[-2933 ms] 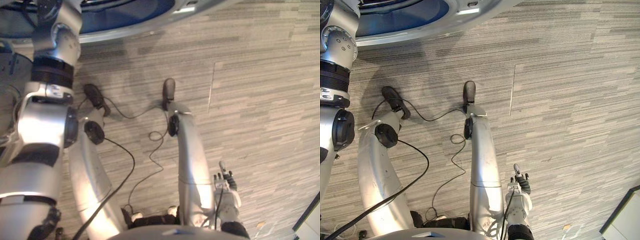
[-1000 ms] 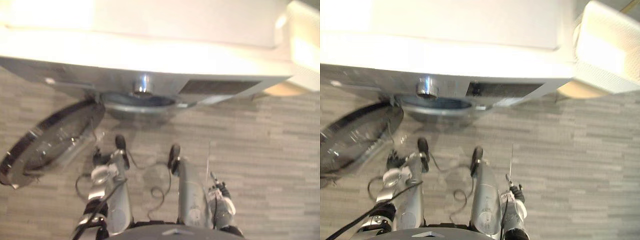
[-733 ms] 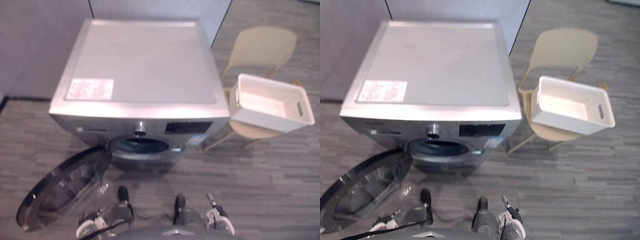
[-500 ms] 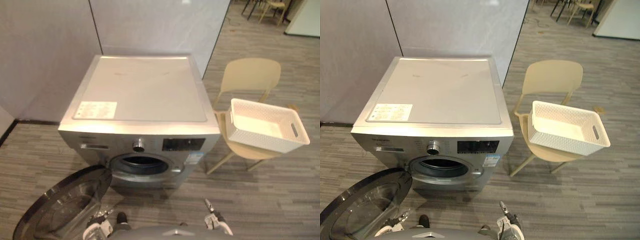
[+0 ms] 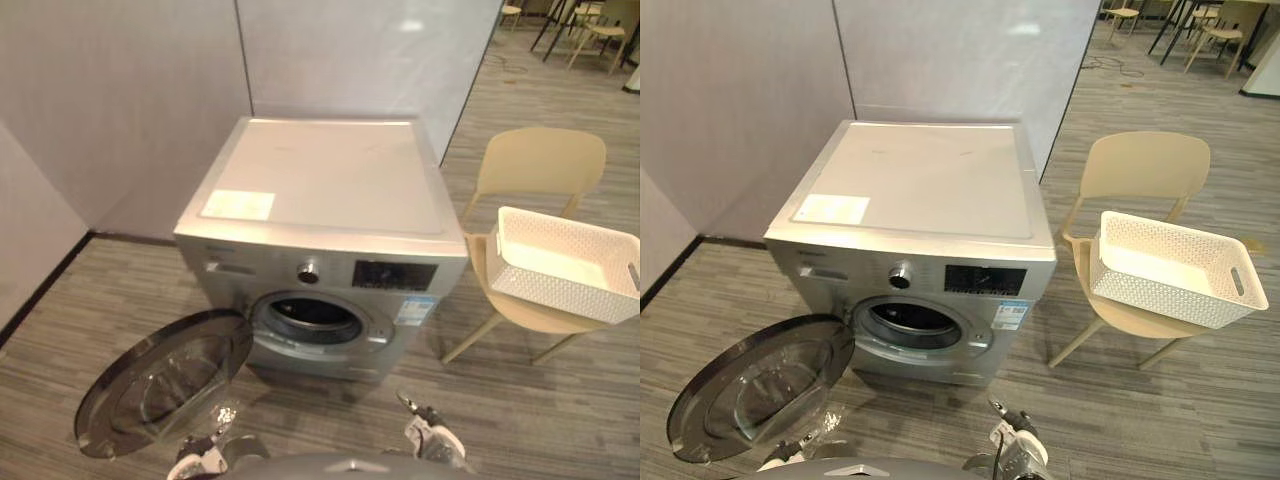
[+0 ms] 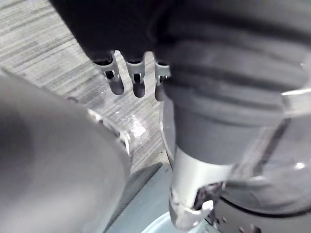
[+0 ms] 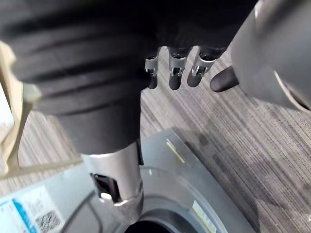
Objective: Pick up the laundry basket with both hands and put the clothes into the washing machine.
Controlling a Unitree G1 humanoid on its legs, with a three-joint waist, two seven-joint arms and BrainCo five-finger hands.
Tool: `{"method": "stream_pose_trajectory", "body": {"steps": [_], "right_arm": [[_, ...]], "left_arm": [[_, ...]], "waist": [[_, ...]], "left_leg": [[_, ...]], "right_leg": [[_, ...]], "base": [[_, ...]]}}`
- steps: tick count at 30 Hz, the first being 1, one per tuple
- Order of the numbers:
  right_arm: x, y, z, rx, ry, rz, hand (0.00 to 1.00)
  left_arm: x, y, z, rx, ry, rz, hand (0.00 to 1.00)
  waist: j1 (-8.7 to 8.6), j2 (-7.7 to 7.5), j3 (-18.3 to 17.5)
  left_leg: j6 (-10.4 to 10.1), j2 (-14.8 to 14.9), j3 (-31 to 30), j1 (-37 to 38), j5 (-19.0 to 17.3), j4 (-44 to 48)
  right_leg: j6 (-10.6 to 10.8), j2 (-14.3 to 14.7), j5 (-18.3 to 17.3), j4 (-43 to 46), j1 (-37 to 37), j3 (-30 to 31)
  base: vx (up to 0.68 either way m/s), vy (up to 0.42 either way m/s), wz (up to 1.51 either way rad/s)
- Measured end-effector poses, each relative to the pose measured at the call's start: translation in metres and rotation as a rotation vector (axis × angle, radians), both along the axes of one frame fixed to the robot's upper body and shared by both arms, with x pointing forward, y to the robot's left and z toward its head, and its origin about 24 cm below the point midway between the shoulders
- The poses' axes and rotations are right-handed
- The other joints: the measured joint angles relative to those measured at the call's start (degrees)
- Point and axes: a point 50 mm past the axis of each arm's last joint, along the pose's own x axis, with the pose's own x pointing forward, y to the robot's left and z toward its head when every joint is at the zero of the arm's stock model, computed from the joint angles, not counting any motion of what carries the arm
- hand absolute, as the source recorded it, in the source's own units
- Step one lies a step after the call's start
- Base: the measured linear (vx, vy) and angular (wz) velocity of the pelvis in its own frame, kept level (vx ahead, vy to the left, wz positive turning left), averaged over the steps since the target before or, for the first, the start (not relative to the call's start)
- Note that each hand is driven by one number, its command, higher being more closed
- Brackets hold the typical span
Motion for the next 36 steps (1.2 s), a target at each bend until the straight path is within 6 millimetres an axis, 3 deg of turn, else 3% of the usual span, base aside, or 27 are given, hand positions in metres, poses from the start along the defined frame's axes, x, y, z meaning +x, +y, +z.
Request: {"method": "stream_pose_trajectory", "body": {"steps": [1, 2, 3, 4, 5, 6, 9, 11, 13, 14, 15, 16, 17, 18, 21, 22, 23, 25, 29, 31, 36], "right_arm": [[-0.008, -0.001, -0.004, 0.034, 0.027, -0.065, 0.00], [-0.010, 0.000, -0.006, 0.048, 0.042, -0.067, 0.00], [-0.024, 0.010, -0.013, 0.081, 0.098, -0.059, 0.00], [-0.026, 0.008, -0.013, 0.078, 0.105, -0.063, 0.00], [-0.032, -0.007, -0.012, 0.047, 0.129, -0.093, 0.00], [-0.037, -0.015, -0.012, 0.043, 0.137, -0.134, 0.00], [-0.056, -0.006, -0.017, 0.087, 0.175, -0.182, 0.00], [-0.060, -0.001, -0.019, 0.101, 0.180, -0.182, 0.00], [-0.059, 0.004, -0.019, 0.111, 0.183, -0.171, 0.00], [-0.056, 0.003, -0.019, 0.104, 0.176, -0.153, 0.00], [-0.045, -0.004, -0.015, 0.083, 0.141, -0.152, 0.00], [-0.045, -0.005, -0.015, 0.079, 0.143, -0.145, 0.00], [-0.052, -0.001, -0.017, 0.086, 0.163, -0.136, 0.00], [-0.057, 0.002, -0.018, 0.092, 0.171, -0.139, 0.00], [-0.069, 0.006, -0.020, 0.104, 0.201, -0.140, 0.00], [-0.070, 0.005, -0.021, 0.105, 0.207, -0.143, 0.00], [-0.070, 0.002, -0.020, 0.097, 0.207, -0.145, 0.00], [-0.069, -0.001, -0.019, 0.082, 0.209, -0.129, 0.00], [-0.073, -0.007, -0.018, 0.066, 0.213, -0.145, 0.00], [-0.070, -0.007, -0.018, 0.059, 0.196, -0.147, 0.00], [-0.084, -0.005, -0.016, 0.048, 0.191, -0.166, 0.00]], "left_arm": [[0.003, 0.007, 0.002, 0.020, 0.001, -0.009, 0.00], [0.002, 0.011, 0.002, 0.036, 0.007, -0.023, 0.00], [0.007, 0.024, 0.005, 0.072, 0.015, -0.072, 0.00], [0.011, 0.023, 0.005, 0.073, 0.009, -0.086, 0.00], [0.026, 0.006, 0.005, 0.043, -0.019, -0.159, 0.00], [0.038, -0.006, 0.006, 0.024, -0.043, -0.219, 0.00], [0.043, -0.007, 0.008, 0.059, -0.056, -0.333, 0.00], [0.036, 0.007, 0.008, 0.106, -0.030, -0.371, 0.00], [0.029, 0.014, 0.008, 0.131, 0.002, -0.408, 0.00], [0.024, 0.011, 0.005, 0.116, 0.027, -0.412, 0.00], [0.021, 0.005, 0.003, 0.093, 0.037, -0.400, 0.00], [0.022, 0.004, 0.002, 0.090, 0.038, -0.400, 0.00], [0.021, 0.008, 0.003, 0.101, 0.043, -0.397, 0.00], [0.021, 0.011, 0.004, 0.113, 0.045, -0.396, 0.00], [0.020, 0.013, 0.004, 0.118, 0.045, -0.386, 0.00], [0.022, 0.015, 0.005, 0.120, 0.037, -0.365, 0.00], [0.023, 0.009, 0.004, 0.107, 0.028, -0.358, 0.00], [0.026, 0.004, 0.005, 0.084, -0.004, -0.312, 0.00], [0.017, 0.005, 0.005, 0.039, -0.041, -0.154, 0.00], [0.025, 0.008, 0.013, 0.057, -0.116, -0.115, 0.00], [0.072, 0.035, 0.062, 0.186, -0.454, -0.016, 0.00]], "waist": [[-0.88, -1.47, -0.84], [-1.13, -1.94, -1.25], [-2.98, -4.26, -1.57], [-3.02, -4.29, -1.52], [-2.32, -1.47, 0.06], [-2.89, 0.30, 1.29], [-3.35, -1.64, 1.03], [-3.08, -2.94, 0.30], [-2.58, -4.50, 0.34], [-2.32, -4.87, 0.29], [-2.81, -3.15, 1.86], [-3.33, -3.62, 2.31], [-3.63, -3.57, 2.77], [-3.47, -4.19, 2.81], [-3.44, -5.77, 1.82], [-3.19, -5.75, 1.50], [-3.22, -5.20, 0.85], [-2.94, -4.18, 1.08], [-2.72, -3.84, 0.86], [-2.32, -3.45, 0.45], [-1.82, -4.15, -0.30]], "left_leg": [[-1.63, -6.02, 1.06, 0.89, -4.79, -9.14], [-2.55, -7.26, 0.45, 1.47, -5.37, -13.80], [-5.03, -10.04, -0.99, 3.33, -6.99, -23.10], [-5.22, -10.10, -0.66, 3.28, -7.20, -22.80], [-7.85, -9.28, -0.30, 5.09, -10.81, -25.16], [-7.51, -10.99, 0.40, 6.85, -13.52, -28.63], [-6.96, -16.12, 0.04, 9.20, -13.55, -30.36], [-6.27, -16.77, 1.34, 11.20, -13.66, -32.59], [-3.83, -18.42, 3.32, 12.43, -11.84, -35.80], [-2.93, -18.86, 4.39, 12.05, -10.20, -37.56], [-2.18, -18.24, 4.47, 11.52, -8.89, -38.33], [-2.08, -18.15, 3.95, 11.58, -8.29, -38.36], [-2.29, -18.04, 2.55, 11.51, -7.33, -38.46], [-2.41, -18.52, 1.64, 11.50, -6.72, -38.75], [-2.76, -19.70, -1.02, 10.84, -3.86, -42.12], [-3.05, -20.18, -3.10, 9.18, -3.02, -42.39], [-2.75, -19.46, -4.60, 7.22, -1.80, -43.18], [-2.87, -19.15, -6.42, 6.04, 0.75, -45.62], [-2.95, -19.12, -9.28, 5.98, 3.91, -48.70], [-3.06, -19.19, -9.62, 6.01, 4.39, -49.40], [-3.02, -19.97, -9.15, 6.70, 5.41, -51.80]], "right_leg": [[1.29, -0.36, -0.34, 0.06, -3.01, 1.22], [1.31, 1.97, -0.35, 0.15, -4.25, 1.30], [-5.05, 4.95, 0.78, -4.69, -2.88, -1.05], [-4.62, 4.42, 1.20, -6.07, -2.31, -2.09], [-3.67, 4.43, 3.72, -6.46, -1.60, -3.76], [-2.36, 3.13, 3.88, -5.56, -0.71, -4.44], [-2.13, -2.71, 4.18, -1.50, 0.17, -2.38], [-1.94, -3.56, 5.09, 0.13, -0.15, -1.91], [-2.74, -5.23, 6.82, 2.99, -2.79, -3.92], [-3.45, -5.10, 10.45, 3.79, -5.42, -4.24], [-3.10, -4.55, 8.83, 9.22, -6.95, -2.96], [-1.75, -4.23, 5.82, 15.13, -7.63, -1.50], [-0.74, -1.31, 1.06, 21.57, -7.46, 2.73], [-2.32, 0.18, -0.64, 20.33, -6.13, 5.10], [-1.91, 1.21, -4.93, 8.50, -0.06, 7.60], [-1.04, 2.02, -5.96, 2.46, 1.82, 7.70], [-2.05, 3.32, -5.61, -0.33, 2.04, 7.01], [-2.79, 4.04, -5.12, -2.21, 1.96, 5.49], [-2.95, 4.58, -5.07, -3.08, 2.89, 3.84], [-2.99, 4.78, -5.09, -3.60, 3.15, 4.06], [-2.99, 4.72, -5.11, -4.16, 3.21, 5.66]], "base": [[-0.19, 0.215, 0.45], [-0.11, 0.067, 1.01], [0.01, -0.086, 0.84], [0.00, -0.011, 0.99], [-0.14, 0.331, 0.75], [-0.14, 0.331, 0.78], [-0.21, 0.332, 0.54], [-0.15, 0.107, -0.08], [-0.17, 0.028, -0.38], [-0.21, -0.014, -0.33], [-0.21, -0.017, -0.09], [-0.19, -0.081, 0.33], [-0.15, -0.089, 0.45], [-0.18, -0.121, 0.54], [-0.11, -0.138, 0.48], [-0.13, -0.201, 0.62], [-0.15, -0.208, 0.62], [-0.13, -0.146, 0.59], [-0.07, -0.067, 0.42], [-0.05, -0.020, 0.16], [0.00, 0.018, 0.04]]}}
